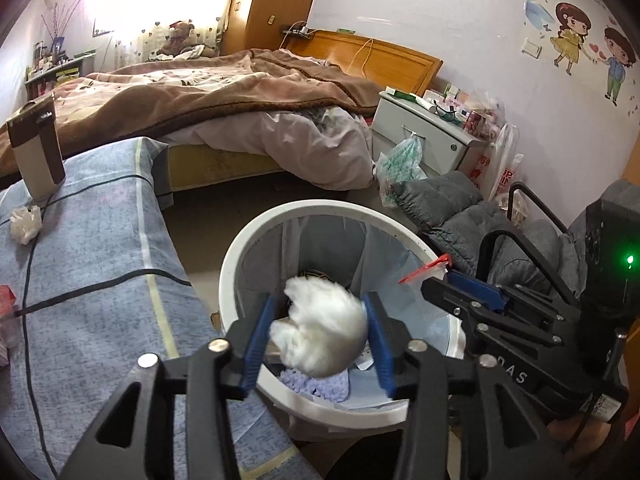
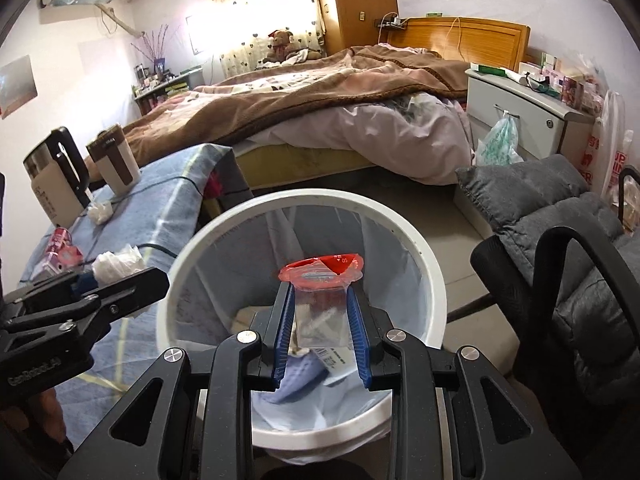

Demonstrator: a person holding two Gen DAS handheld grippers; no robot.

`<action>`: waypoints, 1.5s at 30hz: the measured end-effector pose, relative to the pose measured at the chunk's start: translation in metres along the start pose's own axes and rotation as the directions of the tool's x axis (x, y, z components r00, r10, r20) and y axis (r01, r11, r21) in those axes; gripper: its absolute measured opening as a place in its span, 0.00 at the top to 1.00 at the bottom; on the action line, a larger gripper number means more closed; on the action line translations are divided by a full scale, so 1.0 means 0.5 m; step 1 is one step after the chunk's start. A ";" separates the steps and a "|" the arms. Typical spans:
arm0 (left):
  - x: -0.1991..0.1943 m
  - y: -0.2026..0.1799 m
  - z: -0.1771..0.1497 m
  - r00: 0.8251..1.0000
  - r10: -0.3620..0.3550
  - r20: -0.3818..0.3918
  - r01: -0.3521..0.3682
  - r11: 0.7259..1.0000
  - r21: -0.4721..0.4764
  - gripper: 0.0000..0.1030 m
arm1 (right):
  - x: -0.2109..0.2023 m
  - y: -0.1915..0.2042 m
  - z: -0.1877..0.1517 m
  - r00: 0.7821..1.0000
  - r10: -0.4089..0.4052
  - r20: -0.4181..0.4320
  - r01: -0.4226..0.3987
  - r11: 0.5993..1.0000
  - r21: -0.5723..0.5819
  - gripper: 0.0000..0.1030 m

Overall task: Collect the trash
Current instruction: 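Open both tools to drop the cup and tissue into the bin, then move both open tools back over the table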

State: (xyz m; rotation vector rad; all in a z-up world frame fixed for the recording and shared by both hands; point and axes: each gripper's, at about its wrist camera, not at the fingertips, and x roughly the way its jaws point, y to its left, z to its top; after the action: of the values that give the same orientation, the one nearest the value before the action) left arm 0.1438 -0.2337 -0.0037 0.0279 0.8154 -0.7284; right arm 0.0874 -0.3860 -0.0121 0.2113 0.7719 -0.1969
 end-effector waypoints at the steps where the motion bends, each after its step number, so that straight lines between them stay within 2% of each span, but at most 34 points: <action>1: 0.002 0.000 -0.001 1.000 0.000 -0.002 0.000 1.000 -0.001 0.48 | 0.003 -0.001 -0.002 1.000 0.003 -0.002 -0.003 1.000 0.000 0.73; 4: 0.007 -0.001 -0.003 1.000 0.008 -0.009 -0.008 1.000 0.005 0.45 | 0.012 0.000 -0.004 1.000 -0.016 -0.017 0.016 1.000 -0.008 0.66; 6: 0.006 0.002 -0.005 1.000 0.005 -0.008 -0.005 1.000 -0.001 0.43 | 0.015 -0.001 -0.006 1.000 -0.024 -0.020 0.024 1.000 -0.004 0.49; 7: 0.005 0.003 -0.005 1.000 0.007 -0.007 -0.007 1.000 -0.006 0.43 | 0.015 -0.002 -0.007 1.000 -0.018 -0.020 0.018 1.000 0.001 0.47; 19: -0.047 0.047 -0.014 0.999 0.026 0.029 -0.025 0.999 -0.032 0.43 | -0.004 0.018 -0.010 1.000 -0.002 -0.005 0.003 1.000 0.019 0.47; 23: -0.080 0.064 -0.022 0.995 0.077 0.060 -0.076 0.997 -0.020 0.42 | -0.015 0.036 -0.011 1.000 0.008 0.009 -0.008 1.000 0.014 0.47; 28: -0.115 0.098 -0.029 0.993 0.084 0.079 -0.080 0.995 -0.057 0.41 | -0.025 0.069 -0.012 0.999 0.033 0.024 -0.033 0.999 0.005 0.47; 45: -0.239 0.236 -0.086 0.966 0.217 0.141 -0.195 0.969 -0.154 0.38 | -0.045 0.197 -0.012 0.986 0.159 0.054 -0.155 0.986 -0.068 0.47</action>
State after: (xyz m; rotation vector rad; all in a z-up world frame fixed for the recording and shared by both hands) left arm 0.1318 -0.0620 0.0177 -0.0678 0.6985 -0.4690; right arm 0.0925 -0.2876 0.0111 0.2042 0.6985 -0.0290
